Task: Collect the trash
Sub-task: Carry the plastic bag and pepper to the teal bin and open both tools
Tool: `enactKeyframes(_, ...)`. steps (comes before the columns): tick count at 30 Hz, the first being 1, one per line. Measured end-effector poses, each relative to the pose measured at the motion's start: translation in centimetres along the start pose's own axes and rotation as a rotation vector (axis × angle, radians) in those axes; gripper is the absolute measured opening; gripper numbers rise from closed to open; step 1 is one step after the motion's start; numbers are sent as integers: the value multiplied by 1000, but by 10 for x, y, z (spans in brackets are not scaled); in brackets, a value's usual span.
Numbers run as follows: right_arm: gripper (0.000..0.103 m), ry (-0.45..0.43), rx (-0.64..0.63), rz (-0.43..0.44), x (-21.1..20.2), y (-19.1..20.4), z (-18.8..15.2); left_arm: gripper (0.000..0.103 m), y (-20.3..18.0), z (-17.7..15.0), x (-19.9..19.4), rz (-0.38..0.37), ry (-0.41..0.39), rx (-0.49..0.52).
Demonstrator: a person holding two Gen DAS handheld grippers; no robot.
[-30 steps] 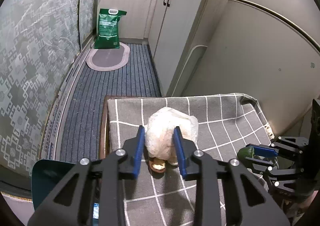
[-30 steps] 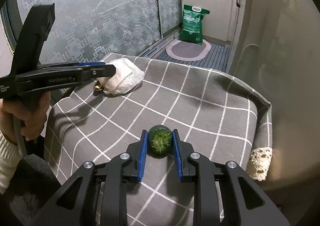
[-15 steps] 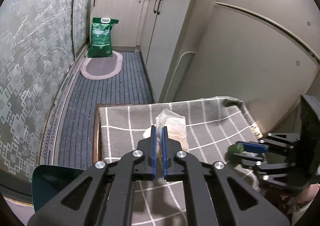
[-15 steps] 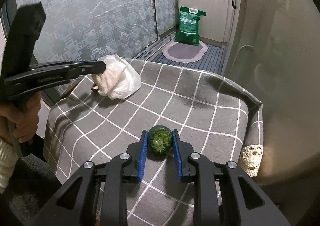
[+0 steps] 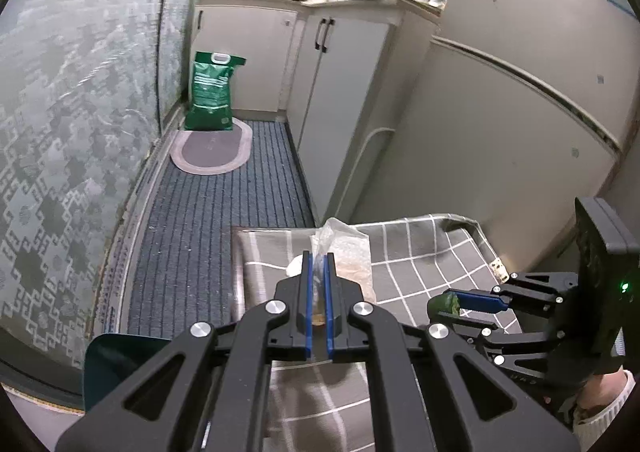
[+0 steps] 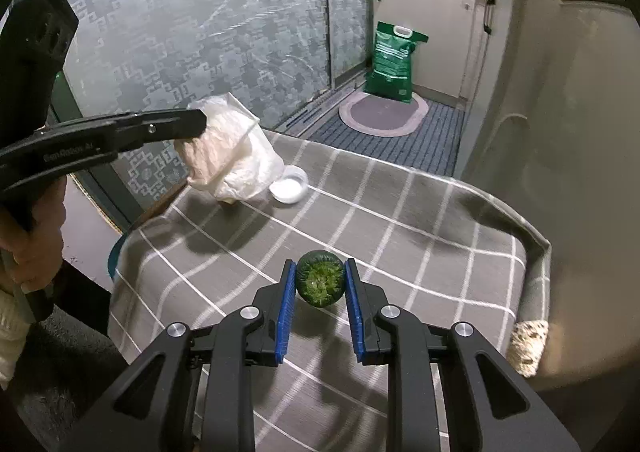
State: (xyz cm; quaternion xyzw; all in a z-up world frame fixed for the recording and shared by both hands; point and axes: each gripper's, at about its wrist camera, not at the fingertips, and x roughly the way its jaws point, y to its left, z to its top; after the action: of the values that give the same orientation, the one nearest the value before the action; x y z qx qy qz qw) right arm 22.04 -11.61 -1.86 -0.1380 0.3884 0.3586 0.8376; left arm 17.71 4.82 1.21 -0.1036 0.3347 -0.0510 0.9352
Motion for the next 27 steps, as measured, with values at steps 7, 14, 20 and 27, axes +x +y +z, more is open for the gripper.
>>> enactKeyframes(7, 24, -1, -30, 13, 8, 24, 15, 6, 27, 0, -25, 25, -25, -20)
enactKeyframes(14, 24, -14, -66, 35, 16, 53, 33, 6, 59, -11, -43, 73, -15, -34)
enactKeyframes(20, 24, -36, -101, 62, 19, 80, 51, 6, 77, -31, -49, 120, 28, -15)
enactKeyframes(27, 24, -52, -142, 102, 23, 115, 68, 6, 110, -56, -55, 173, 104, 0)
